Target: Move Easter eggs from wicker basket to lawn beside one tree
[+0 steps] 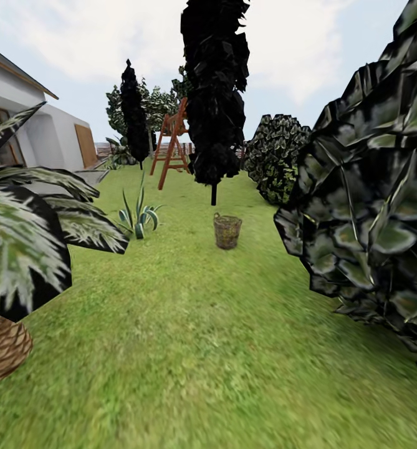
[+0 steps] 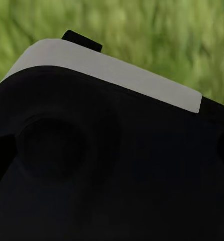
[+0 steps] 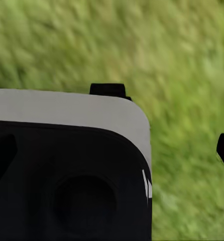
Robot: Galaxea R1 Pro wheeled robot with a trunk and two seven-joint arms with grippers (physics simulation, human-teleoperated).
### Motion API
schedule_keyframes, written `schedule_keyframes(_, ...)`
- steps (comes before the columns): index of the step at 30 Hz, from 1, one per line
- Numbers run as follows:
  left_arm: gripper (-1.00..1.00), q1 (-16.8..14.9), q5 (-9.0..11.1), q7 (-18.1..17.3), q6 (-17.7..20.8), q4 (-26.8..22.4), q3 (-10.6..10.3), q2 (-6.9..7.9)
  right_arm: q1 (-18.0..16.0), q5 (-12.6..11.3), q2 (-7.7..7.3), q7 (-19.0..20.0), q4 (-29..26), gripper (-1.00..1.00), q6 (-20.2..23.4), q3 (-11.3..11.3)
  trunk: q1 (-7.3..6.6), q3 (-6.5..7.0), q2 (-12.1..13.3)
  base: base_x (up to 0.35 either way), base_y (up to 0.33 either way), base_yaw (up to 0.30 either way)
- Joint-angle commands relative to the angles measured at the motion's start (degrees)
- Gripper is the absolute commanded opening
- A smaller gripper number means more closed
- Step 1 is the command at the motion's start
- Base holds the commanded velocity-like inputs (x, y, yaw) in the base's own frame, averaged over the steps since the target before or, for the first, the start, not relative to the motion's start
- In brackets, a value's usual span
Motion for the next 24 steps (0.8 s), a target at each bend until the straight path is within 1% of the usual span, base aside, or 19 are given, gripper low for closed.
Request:
schedule_keyframes(1,1.0,0.0,0.15,-0.07,0.06,-0.07,0.22,-0.01,-0.06,0.04,-0.01,0.08,0.07,1.0,-0.19,0.01,0.03,-0.05,-0.02,0.311,-0.028,0.0)
schedule_keyframes(24,1.0,0.0,0.34,0.02,0.07,0.09,0.32,-0.01,-0.04,0.04,-0.01,0.08,0.11,1.0,-0.19,0.1,0.03,-0.05,-0.02,0.328,-0.003,0.0)
